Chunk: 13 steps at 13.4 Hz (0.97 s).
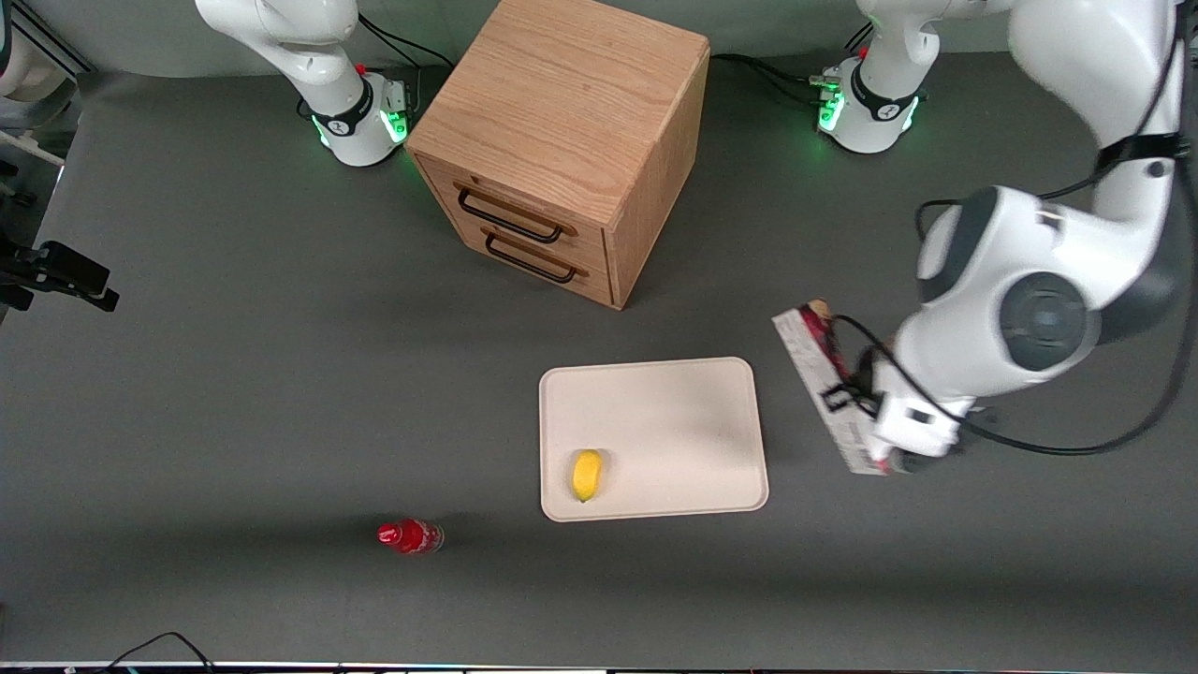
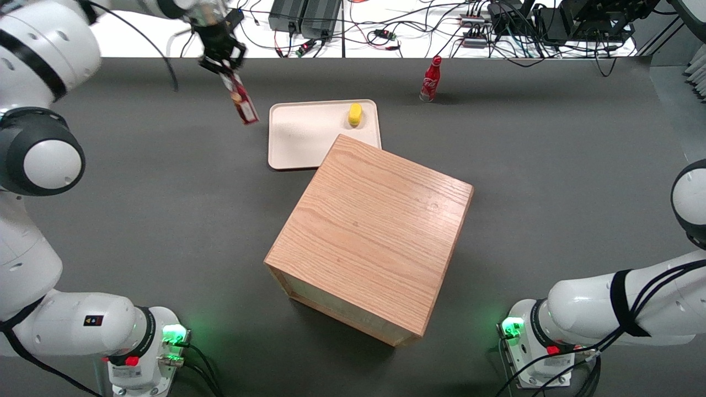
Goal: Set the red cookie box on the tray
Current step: 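Lift the box and carry it over the white tray, then lower the box onto the tray beside the lemon and open the gripper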
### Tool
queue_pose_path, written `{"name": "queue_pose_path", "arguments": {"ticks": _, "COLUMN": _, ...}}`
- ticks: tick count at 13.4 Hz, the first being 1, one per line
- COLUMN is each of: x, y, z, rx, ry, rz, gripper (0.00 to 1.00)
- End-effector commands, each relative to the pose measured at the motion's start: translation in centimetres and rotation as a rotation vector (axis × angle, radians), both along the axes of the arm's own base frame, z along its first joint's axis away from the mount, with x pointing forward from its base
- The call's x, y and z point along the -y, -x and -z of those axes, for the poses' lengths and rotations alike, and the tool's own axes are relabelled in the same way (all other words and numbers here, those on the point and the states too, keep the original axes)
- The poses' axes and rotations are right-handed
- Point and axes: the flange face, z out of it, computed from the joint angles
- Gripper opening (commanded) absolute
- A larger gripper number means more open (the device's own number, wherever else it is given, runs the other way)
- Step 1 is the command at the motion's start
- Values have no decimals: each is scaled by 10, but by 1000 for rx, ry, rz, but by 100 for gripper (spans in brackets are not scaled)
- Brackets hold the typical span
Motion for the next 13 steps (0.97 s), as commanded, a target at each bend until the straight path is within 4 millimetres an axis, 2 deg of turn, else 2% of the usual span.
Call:
{"name": "queue_pose_path", "arguments": {"ticks": 1, "x": 39, "y": 1, "z": 46, "rx": 18, "ry": 51, "rz": 70, "gripper": 0}}
{"name": "queue_pose_path", "arguments": {"ticks": 3, "x": 64, "y": 3, "z": 92, "rx": 65, "ry": 101, "rz": 76, "gripper": 0}}
{"name": "queue_pose_path", "arguments": {"ticks": 4, "x": 71, "y": 8, "z": 106, "rx": 93, "ry": 110, "rz": 63, "gripper": 0}}
{"name": "queue_pose_path", "arguments": {"ticks": 5, "x": 76, "y": 7, "z": 133, "rx": 130, "ry": 91, "rz": 78, "gripper": 0}}
{"name": "queue_pose_path", "arguments": {"ticks": 6, "x": 80, "y": 9, "z": 152, "rx": 159, "ry": 53, "rz": 74, "gripper": 0}}
{"name": "queue_pose_path", "arguments": {"ticks": 8, "x": 74, "y": 5, "z": 155, "rx": 173, "ry": 17, "rz": 15, "gripper": 0}}
{"name": "queue_pose_path", "arguments": {"ticks": 9, "x": 71, "y": 4, "z": 153, "rx": 176, "ry": 4, "rz": 2, "gripper": 99}}
{"name": "queue_pose_path", "arguments": {"ticks": 11, "x": 63, "y": 6, "z": 149, "rx": 145, "ry": -34, "rz": 11, "gripper": 100}}
{"name": "queue_pose_path", "arguments": {"ticks": 13, "x": 54, "y": 8, "z": 126, "rx": 118, "ry": -55, "rz": -2, "gripper": 100}}
